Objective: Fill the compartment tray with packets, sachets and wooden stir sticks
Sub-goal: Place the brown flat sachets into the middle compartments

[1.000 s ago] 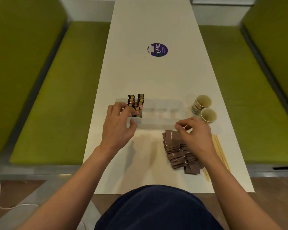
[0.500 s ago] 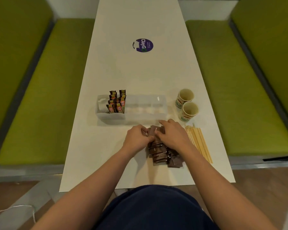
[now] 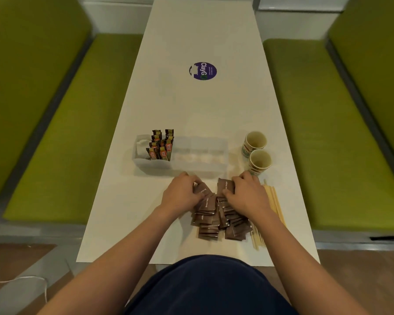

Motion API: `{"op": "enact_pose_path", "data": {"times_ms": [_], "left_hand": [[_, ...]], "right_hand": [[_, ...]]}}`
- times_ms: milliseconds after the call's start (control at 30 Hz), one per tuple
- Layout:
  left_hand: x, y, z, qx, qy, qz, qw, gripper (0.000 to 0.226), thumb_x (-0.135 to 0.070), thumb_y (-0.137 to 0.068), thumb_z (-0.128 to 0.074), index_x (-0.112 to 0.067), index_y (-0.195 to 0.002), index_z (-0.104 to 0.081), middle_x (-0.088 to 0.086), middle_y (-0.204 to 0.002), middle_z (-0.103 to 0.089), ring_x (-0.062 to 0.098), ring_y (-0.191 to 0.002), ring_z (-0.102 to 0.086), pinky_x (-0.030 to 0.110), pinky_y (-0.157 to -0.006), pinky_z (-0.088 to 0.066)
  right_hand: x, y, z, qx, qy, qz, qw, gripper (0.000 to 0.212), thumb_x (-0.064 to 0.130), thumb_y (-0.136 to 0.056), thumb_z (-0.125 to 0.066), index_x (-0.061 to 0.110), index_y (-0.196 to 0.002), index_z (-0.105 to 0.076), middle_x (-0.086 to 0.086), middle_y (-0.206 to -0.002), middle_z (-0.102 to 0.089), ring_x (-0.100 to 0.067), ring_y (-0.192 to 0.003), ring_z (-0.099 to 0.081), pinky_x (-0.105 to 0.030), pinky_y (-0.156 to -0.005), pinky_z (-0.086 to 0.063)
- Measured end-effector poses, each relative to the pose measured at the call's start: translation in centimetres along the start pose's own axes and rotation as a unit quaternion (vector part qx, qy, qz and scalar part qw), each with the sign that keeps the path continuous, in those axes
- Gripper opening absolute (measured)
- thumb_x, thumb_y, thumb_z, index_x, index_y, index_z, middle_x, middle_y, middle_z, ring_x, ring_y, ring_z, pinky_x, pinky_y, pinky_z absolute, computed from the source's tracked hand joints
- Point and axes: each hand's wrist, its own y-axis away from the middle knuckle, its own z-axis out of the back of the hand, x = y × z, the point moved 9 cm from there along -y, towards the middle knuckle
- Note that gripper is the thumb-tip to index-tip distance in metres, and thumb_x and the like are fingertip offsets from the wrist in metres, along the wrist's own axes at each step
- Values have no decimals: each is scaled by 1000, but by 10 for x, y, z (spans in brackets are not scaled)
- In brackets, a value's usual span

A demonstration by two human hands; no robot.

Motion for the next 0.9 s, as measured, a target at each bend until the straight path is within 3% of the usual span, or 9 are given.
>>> {"op": "enact_pose_path", "data": {"times_ms": [167,300,500,667,800,900], "left_hand": [[1,6,10,-25,-24,-7,999,29,-32,-82,-78,-32,-102,-56,-12,-102,-60,15,-98,-59,39,-76,-54],[-2,12,21,-5,4,-33,999,34,-16,-86,-70,-35,-109,-54,-16,-90,-65,15,-88,-64,42,-75,-57],[-28,14,99,-89,45,-79,992,5,-30,-86,-67,-29,-89,-63,-13,-82,-69,9,-73,-65,36,-66,-57],[-38,-23,147,-155,-60,-84,983,13,-30,-90,-62,-28,-97,-73,-10,-89,-62,13,-84,-55,29,-61,-40],[-22,-60,144,-129,-138,-42,981,20,-27,-89,-60,-31,-98,-78,-4,-92,-68,18,-94,-58,30,-61,-41],[-13,-70,130,-88,-136,-13,987,20,-21,-83,-62,-27,-93,-78,-2,-84,-74,22,-81,-68,27,-58,-48]], "right_hand": [[0,-3,1,-7,-96,1,995,51,42,-91,-65,20,-137,-56,-5,-134,-54,-28,-129,-47,-42,-102,-46],[0,-7,-4,13,-127,-5,992,63,39,-89,-68,21,-147,-49,-6,-138,-53,-28,-129,-48,-40,-103,-44],[1,-8,2,-15,-188,0,982,41,29,-82,-79,29,-119,-62,4,-118,-58,-21,-113,-55,-35,-89,-49],[1,1,16,-55,-238,10,970,15,24,-88,-76,31,-93,-64,11,-101,-58,-12,-95,-56,-26,-73,-39],[-4,14,34,-75,-309,5,948,12,23,-88,-76,33,-87,-70,16,-86,-68,0,-75,-62,-20,-64,-45],[-6,20,52,-102,-378,8,920,11,22,-88,-78,32,-88,-73,16,-85,-71,1,-81,-65,-24,-72,-55]]}}
